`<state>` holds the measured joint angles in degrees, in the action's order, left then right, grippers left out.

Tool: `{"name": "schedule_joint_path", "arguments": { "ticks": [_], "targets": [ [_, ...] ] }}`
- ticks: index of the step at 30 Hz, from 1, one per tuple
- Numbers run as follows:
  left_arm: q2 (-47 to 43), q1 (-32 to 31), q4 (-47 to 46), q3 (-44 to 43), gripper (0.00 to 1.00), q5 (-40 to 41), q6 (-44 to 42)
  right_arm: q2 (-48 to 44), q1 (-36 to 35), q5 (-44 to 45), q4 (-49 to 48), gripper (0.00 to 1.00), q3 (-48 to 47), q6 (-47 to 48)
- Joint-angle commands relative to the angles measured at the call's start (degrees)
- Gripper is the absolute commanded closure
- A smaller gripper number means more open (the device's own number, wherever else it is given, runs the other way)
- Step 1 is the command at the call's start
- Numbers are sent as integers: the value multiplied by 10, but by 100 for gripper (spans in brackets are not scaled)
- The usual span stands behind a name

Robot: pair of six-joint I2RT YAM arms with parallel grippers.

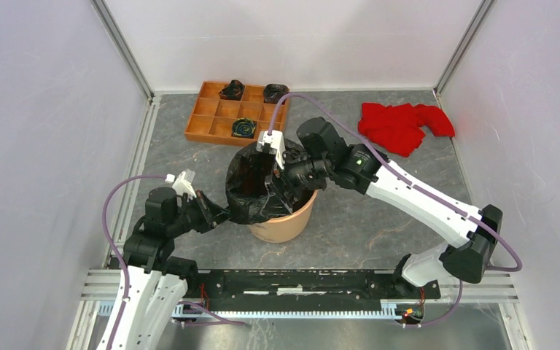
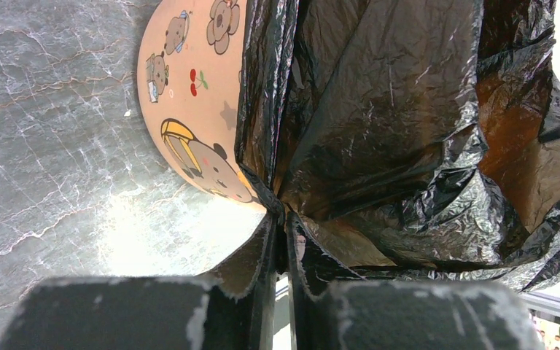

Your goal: Put the trash bags into the trash bin

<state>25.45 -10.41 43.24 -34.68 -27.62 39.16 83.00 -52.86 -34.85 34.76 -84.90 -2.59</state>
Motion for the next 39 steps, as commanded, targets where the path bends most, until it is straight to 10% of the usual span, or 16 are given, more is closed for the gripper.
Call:
{"name": "schedule_joint_path", "arguments": {
  "ticks": [1,10,16,27,39],
  "targets": [
    [-1,0,-10,-10,84,-12,-26,-17,-10,-70,-44,17,20,-53],
    [-7,0,-6,-19,83,-2,-14,-82,-19,-96,-103,56,84,-103],
    [-6,0,-6,-21,83,0,-6,-123,-24,-84,-140,65,149,-119],
    [-7,0,-5,-34,83,3,8,-161,-81,99,-136,98,237,-70],
    [-8,0,-18,-5,91,22,52,-279,-176,298,-378,100,486,61]
  ]
}}
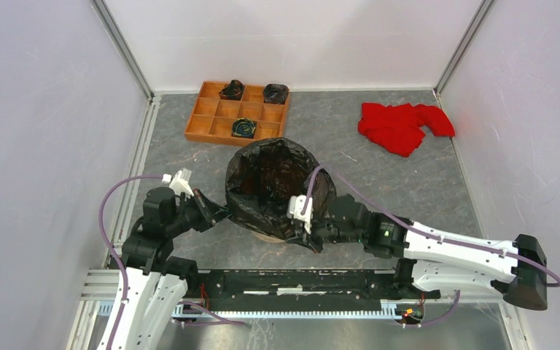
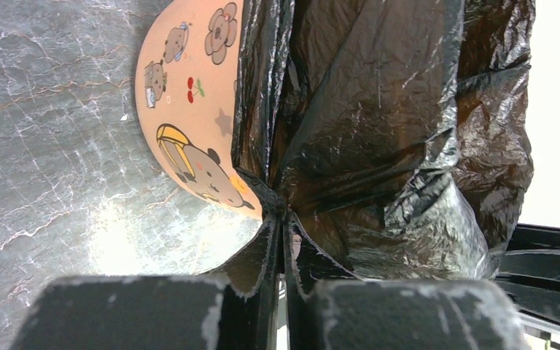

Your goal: Put the trash bags into the trash bin

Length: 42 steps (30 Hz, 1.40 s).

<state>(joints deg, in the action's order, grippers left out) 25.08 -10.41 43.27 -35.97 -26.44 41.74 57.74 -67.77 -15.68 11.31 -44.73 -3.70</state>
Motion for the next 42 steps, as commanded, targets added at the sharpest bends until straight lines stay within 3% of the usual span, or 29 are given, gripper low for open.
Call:
{"name": "schedule_joint_path", "arguments": {
  "ticks": [1,6,7,8,9,10,13,17,21,23,25,27,29,33,37,39,42],
  "targets": [
    [-6,0,-19,12,91,13,26,-35,-32,124,-178,100,111,79],
    [-29,0,-26,44,93,37,38,-35,-44,162,-328,100,217,48],
    [-32,0,-31,51,93,38,41,-32,-47,159,-327,97,217,38],
    [-33,0,-37,54,93,38,44,-35,-50,160,-314,87,211,9],
    [-32,0,-38,55,93,38,45,-42,-54,165,-295,72,203,-6],
    [-31,0,-40,54,93,39,44,-60,-58,175,-264,63,192,-23],
    [-26,0,-39,51,93,44,39,-126,-60,222,-135,49,165,-58],
    [-17,0,-33,50,92,47,36,-242,-59,321,18,47,142,-116],
    [-17,0,-32,52,92,55,49,-310,-60,400,57,46,120,-181],
    [-19,0,-35,54,92,59,56,-298,-59,492,103,38,86,-214],
    [-21,0,-36,61,92,64,63,-246,-53,582,156,36,23,-218],
    [-22,1,-35,66,91,64,71,-188,-25,584,168,34,-40,-183],
    [-21,0,-35,67,89,64,79,-159,54,504,145,33,-72,-148],
    [-23,0,-43,65,89,67,91,-141,304,126,59,34,-50,-137],
    [-24,0,-46,72,89,64,98,-116,483,-209,-104,35,53,-242],
    [-24,0,-48,74,89,62,99,-120,533,-298,-222,31,113,-315],
    [-24,0,-49,76,90,60,98,-128,575,-355,-322,16,169,-387]
  ]
}}
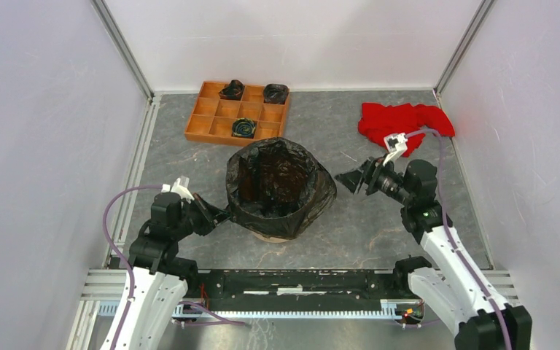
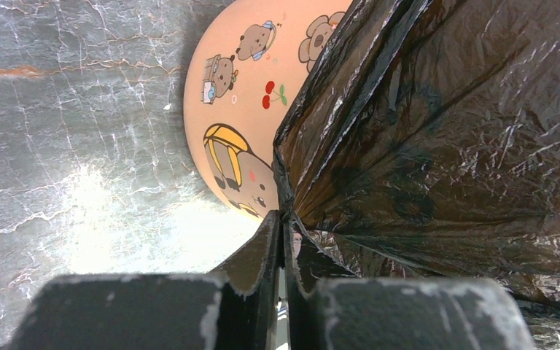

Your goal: Put the trash bags into the trash bin

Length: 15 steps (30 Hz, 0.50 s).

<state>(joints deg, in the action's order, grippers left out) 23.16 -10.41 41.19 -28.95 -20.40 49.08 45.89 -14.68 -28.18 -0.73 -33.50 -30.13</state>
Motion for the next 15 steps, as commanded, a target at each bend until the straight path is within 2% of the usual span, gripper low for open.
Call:
{"name": "schedule_joint_path", "arguments": {
  "ticks": [1,8,15],
  "targets": [
    [-3,0,-29,6,90,-1,24,-7,47,-239,-222,14,68,-138],
    [2,0,-31,6,92,-3,20,22,48,-262,-303,8,116,-180],
    [4,0,-37,10,93,-8,20,72,44,-267,-376,23,140,-205]
  ]
}}
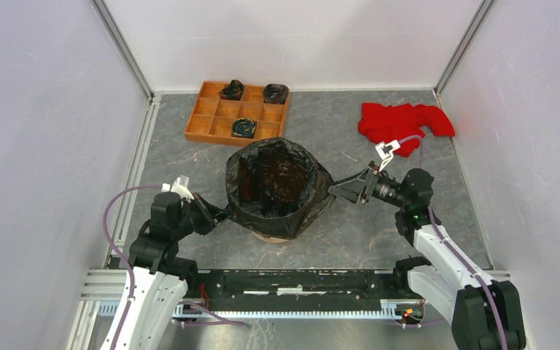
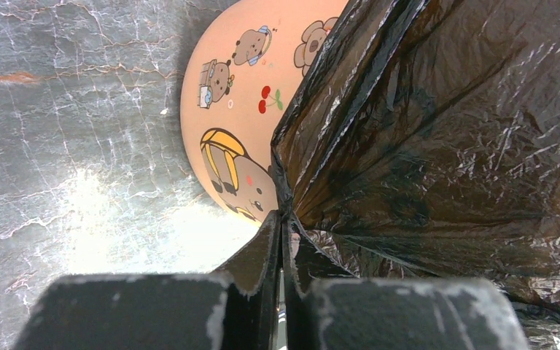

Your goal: Put the trash bags into the trash bin

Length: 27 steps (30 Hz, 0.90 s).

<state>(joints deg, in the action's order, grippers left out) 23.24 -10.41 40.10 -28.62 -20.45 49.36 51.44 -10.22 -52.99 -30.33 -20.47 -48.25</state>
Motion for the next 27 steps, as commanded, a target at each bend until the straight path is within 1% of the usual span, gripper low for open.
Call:
{"name": "schedule_joint_path", "arguments": {
  "ticks": [1,2,5,6,7,8,9,10,11,14,17,20,27],
  "targets": [
    [4,0,-26,7,94,-7,18,21,-4,-17,-86,27,12,-25],
    [4,0,-27,7,94,-7,19,29,-9,-16,-96,28,14,-29],
    [4,0,-29,8,95,-8,20,46,-26,-13,-131,38,20,-42],
    [5,0,-29,8,96,-8,20,52,-31,-9,-136,45,21,-43],
    [5,0,-29,9,96,-9,20,57,-34,-4,-137,56,22,-42],
    [5,0,-29,10,97,-8,20,61,-35,2,-135,70,23,-39],
    [4,0,-30,11,98,-9,20,65,-35,8,-129,81,24,-34],
    [4,0,-30,12,98,-9,20,69,-35,14,-126,88,27,-28],
    [4,0,-31,13,98,-8,21,74,-37,18,-126,92,30,-23],
    [4,0,-32,19,98,-8,23,96,-49,32,-117,99,37,0],
    [5,0,-34,24,98,-8,25,114,-67,61,-58,100,31,60],
    [7,0,-33,33,98,-9,27,128,-78,83,-27,100,27,102],
    [16,0,-24,43,98,0,28,160,-89,100,-9,99,22,133]
  ]
}}
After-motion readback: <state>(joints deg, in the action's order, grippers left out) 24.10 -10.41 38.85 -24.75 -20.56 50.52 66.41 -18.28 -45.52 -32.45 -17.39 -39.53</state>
